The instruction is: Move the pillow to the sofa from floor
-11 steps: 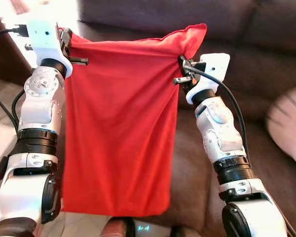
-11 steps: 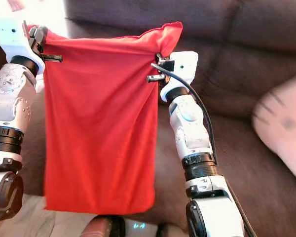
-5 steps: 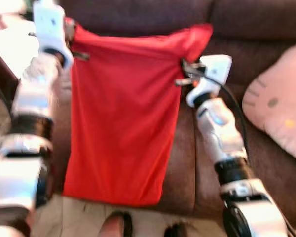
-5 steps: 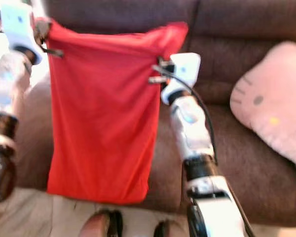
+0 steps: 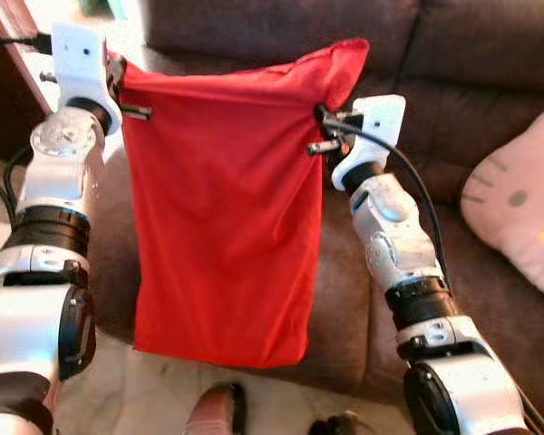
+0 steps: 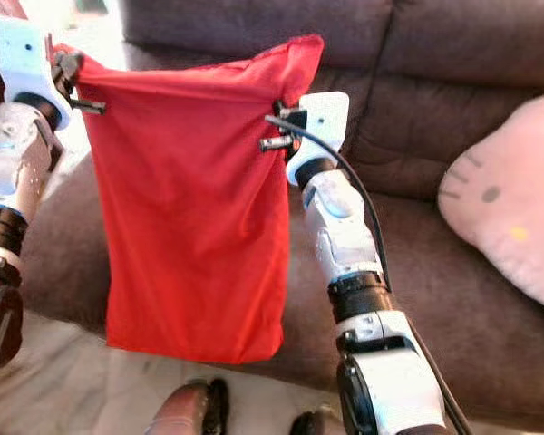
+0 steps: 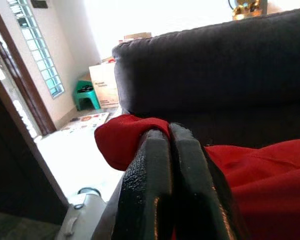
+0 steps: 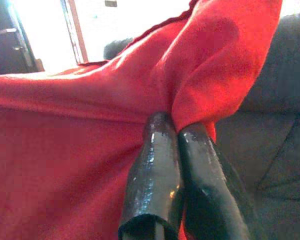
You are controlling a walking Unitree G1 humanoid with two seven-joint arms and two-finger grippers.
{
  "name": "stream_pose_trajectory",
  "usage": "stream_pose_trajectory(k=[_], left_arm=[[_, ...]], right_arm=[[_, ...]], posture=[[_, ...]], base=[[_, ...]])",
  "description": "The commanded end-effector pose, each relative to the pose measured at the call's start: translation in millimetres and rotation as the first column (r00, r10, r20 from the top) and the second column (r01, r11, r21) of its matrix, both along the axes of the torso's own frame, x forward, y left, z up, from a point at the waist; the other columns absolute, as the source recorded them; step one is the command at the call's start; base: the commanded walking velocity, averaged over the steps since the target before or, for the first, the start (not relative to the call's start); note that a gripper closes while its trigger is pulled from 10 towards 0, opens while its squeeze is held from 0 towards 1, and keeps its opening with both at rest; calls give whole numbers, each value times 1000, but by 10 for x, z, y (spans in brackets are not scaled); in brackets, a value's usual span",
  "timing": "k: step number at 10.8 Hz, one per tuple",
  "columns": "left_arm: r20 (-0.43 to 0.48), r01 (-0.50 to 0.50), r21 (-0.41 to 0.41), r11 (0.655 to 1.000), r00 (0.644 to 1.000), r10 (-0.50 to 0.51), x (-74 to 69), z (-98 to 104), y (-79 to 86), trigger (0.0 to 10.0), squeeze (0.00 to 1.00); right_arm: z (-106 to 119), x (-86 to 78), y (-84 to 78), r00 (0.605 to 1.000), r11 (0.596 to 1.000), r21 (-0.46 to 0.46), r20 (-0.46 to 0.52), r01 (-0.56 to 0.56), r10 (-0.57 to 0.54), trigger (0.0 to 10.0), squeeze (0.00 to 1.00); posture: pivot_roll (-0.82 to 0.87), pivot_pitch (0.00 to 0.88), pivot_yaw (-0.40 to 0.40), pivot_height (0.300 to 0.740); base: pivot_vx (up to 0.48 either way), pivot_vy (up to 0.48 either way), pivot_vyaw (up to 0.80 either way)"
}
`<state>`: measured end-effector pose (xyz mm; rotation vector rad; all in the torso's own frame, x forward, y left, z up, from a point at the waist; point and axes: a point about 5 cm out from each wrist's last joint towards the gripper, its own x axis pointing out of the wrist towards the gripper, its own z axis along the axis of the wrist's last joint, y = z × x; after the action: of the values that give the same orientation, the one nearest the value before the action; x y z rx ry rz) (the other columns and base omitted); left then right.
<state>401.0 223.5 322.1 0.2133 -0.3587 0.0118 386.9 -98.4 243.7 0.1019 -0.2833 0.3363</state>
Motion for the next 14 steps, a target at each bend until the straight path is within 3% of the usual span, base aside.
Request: stream_pose_trajectory(k=[1,5,7,9,11,14], left_arm=[[66,-47,-42,998,997,50,-49,96,124,10000,0],[59,-92,-41,995,994,94,4,191,206,10000,0],[-1,-195,-18,981,981,195,38,228,338,10000,0],[-18,-199,12,980,980,199,63,298,312,10000,0],[-127,-198,81,977,970,207,134,71,218,10000,0],[-286,-108,57,993,951,119,211,-449,-58,10000,0]], right_arm=[[-46,32,-215,996,996,36,-25,86,-85,10000,0],[-35,164,-242,991,994,29,-87,108,-105,10000,0],[49,270,-136,989,996,-5,-117,90,-90,10000,0],[200,339,2,991,996,-63,-116,65,-72,10000,0],[141,361,81,983,993,-100,-166,65,-81,10000,0],[-43,340,195,970,987,-154,-228,47,-82,10000,0]], posture=[[144,156,-3,703],[146,168,-5,703],[154,179,-11,703],[162,207,-18,703],[171,256,-25,703],[165,311,-37,703]], base=[[0,0,0],[0,0,0],[0,0,0],[0,0,0],[0,0,0],[0,0,0]])
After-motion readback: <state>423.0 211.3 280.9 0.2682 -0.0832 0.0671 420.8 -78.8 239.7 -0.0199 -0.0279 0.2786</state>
